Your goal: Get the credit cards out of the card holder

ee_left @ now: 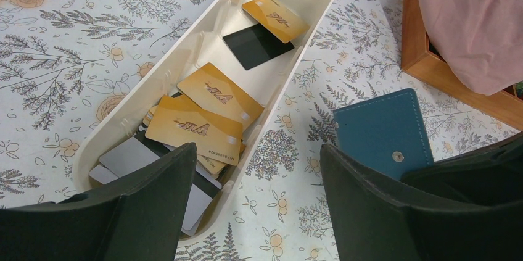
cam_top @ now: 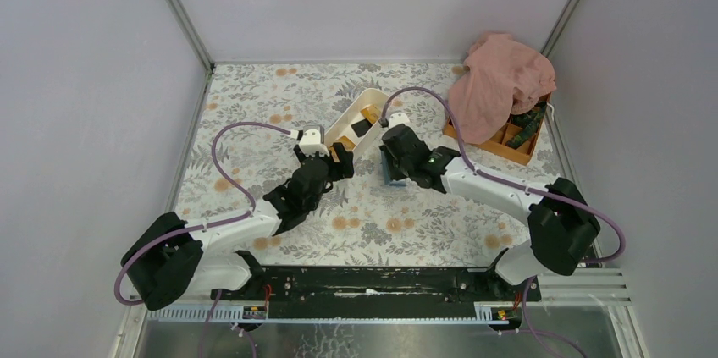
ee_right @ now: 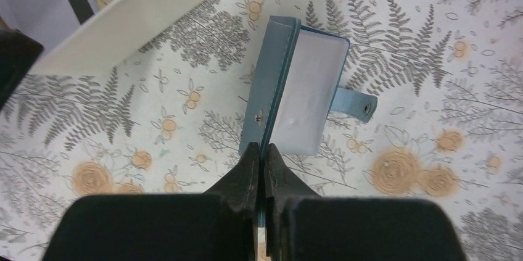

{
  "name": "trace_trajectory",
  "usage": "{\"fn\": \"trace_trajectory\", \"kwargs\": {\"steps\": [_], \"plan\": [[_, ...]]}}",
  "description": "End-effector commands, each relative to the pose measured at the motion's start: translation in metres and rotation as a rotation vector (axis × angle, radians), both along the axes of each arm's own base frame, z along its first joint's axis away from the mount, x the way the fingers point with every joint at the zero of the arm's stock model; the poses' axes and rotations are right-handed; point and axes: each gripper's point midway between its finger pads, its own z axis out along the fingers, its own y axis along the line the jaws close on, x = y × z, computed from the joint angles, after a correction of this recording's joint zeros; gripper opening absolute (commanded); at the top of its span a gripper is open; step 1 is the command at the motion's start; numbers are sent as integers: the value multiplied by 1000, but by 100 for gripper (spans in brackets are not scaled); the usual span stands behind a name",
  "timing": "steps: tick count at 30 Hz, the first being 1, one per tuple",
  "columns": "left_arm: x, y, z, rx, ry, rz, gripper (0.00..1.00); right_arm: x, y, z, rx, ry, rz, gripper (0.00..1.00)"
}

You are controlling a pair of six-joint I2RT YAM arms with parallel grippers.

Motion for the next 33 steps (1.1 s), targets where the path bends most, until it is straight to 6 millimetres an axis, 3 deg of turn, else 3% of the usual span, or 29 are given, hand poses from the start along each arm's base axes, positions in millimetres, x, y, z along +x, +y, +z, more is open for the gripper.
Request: {"fn": "trace_trajectory", "kwargs": {"steps": [1,12,16,20,24,29,33], "plan": [[8,-5,20,-43,-41,16,80,2,-14,6,-135,8,30,0],[10,-4,16,-30,-36,24,80,-14,-29,-27,-435,9,20,0],[11,-2,16,-20,-36,34,80,-24,-24,-49,-456,29,24,0],[11,1,16,-11,-41,46,80,-37,-7,-57,-432,31,49,3],[11,1,16,-8,-42,49,80,-45,9,-54,-420,3,63,20],[12,3,17,-5,-41,54,80,-54,27,-50,-354,0,90,53],[11,3,17,-7,-42,51,80,-63,36,-48,-280,23,120,66]]}}
